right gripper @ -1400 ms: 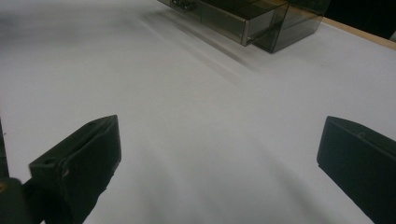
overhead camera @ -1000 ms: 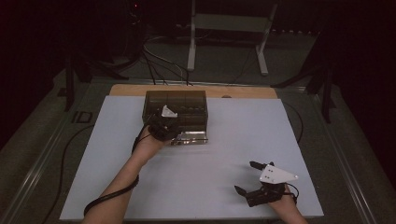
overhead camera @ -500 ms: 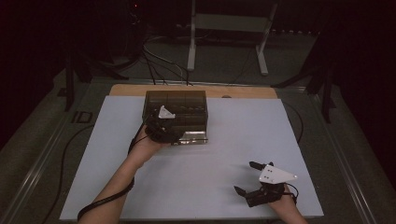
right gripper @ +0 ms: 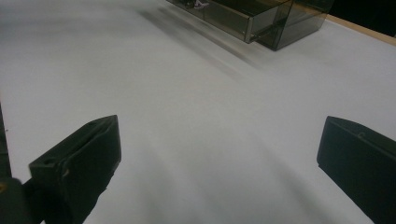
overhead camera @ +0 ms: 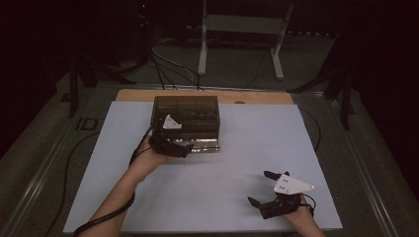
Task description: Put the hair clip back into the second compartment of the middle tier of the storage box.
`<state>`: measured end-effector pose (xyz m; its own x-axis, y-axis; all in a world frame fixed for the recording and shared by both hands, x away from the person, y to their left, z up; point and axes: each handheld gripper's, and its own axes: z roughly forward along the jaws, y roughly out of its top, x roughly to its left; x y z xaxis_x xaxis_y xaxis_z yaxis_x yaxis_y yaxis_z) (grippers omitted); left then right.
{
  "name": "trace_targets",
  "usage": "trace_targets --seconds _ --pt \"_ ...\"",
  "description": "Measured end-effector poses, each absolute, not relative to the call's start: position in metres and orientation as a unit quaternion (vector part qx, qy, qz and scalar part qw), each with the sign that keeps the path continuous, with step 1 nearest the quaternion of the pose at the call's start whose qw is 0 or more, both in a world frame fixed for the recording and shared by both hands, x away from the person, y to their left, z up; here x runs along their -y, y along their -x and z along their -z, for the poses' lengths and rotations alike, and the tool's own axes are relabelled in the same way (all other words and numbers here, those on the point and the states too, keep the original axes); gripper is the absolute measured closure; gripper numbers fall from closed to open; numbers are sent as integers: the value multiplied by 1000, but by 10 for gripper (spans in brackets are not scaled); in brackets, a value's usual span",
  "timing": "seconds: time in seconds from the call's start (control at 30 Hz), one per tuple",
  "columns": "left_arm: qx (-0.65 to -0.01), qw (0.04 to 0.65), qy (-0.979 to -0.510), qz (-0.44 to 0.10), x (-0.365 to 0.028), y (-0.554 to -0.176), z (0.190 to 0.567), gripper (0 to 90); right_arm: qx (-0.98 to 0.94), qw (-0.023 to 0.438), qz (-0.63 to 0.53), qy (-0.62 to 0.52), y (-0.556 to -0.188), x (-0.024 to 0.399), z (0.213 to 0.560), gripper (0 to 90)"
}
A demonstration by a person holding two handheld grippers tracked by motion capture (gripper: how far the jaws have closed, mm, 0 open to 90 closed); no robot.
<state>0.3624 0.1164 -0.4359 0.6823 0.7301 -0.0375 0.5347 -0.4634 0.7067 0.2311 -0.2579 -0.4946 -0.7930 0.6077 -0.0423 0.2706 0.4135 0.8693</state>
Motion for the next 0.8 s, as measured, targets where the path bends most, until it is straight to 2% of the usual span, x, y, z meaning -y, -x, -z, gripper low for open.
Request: trace_targets --seconds 0.07,0.1,0.23,0.8 --pt "-368 359 -849 -127 -117 -360 436 128 -822 179 -471 -267 -231 258 495 3" --pt "-367 362 -848 -125 -118 -358 436 73 -822 179 -471 -267 -231 258 495 3" --pt "-362 364 -849 -123 -119 -352 434 13 -822 178 -470 -269 -231 257 495 3" --pt "-354 374 -848 -126 -137 -332 438 1 -822 179 -469 -270 -231 258 495 3"
